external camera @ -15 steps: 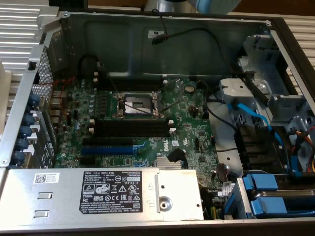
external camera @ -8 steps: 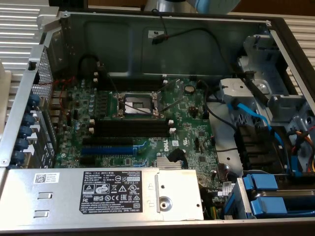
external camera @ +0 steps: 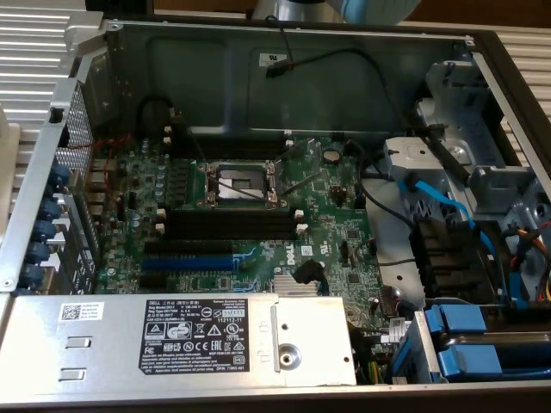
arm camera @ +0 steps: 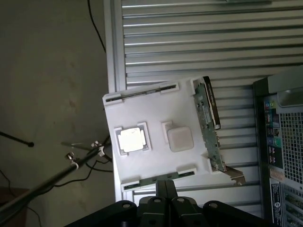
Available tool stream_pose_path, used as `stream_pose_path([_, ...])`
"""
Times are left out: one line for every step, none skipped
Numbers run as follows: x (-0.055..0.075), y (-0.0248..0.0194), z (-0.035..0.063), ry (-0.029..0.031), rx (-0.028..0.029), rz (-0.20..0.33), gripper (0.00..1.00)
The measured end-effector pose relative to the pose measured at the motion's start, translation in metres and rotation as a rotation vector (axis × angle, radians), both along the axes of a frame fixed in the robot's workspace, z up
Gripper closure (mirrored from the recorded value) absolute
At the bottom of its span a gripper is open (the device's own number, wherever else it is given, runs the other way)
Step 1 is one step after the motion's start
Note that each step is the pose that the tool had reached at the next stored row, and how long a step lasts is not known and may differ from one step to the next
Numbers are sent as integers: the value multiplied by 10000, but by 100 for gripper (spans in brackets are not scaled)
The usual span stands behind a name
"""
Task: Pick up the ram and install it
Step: 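Pick up the ram and move it above insertion slot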
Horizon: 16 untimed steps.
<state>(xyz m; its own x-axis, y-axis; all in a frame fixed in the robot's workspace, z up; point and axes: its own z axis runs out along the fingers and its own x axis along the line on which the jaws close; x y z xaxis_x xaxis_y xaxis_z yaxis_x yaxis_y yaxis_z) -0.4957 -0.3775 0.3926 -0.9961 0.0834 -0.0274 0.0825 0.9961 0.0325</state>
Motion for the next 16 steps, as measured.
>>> stream_pose_path([0, 0, 0, 0, 0, 0, 89])
stream_pose_path([0, 0, 0, 0, 0, 0, 89])
stream_pose_path([0, 0, 0, 0, 0, 0, 89])
stream_pose_path([0, 0, 0, 0, 0, 0, 89])
stream_pose_path([0, 0, 0, 0, 0, 0, 89])
stream_pose_path([0, 0, 0, 0, 0, 0, 89])
stream_pose_path([0, 0, 0, 0, 0, 0, 89])
stream_pose_path([0, 0, 0, 0, 0, 0, 88])
stream_pose_path([0, 0, 0, 0, 0, 0, 82])
stream_pose_path([0, 0, 0, 0, 0, 0, 82])
stream_pose_path([0, 0, 0, 0, 0, -1, 82])
stream_pose_path([0, 0, 0, 0, 0, 0, 82])
stream_pose_path([0, 0, 0, 0, 0, 0, 80])
stream_pose_path([0, 0, 0, 0, 0, 0, 73])
stream_pose_path([0, 0, 0, 0, 0, 0, 73])
stream_pose_path([0, 0, 0, 0, 0, 0, 73])
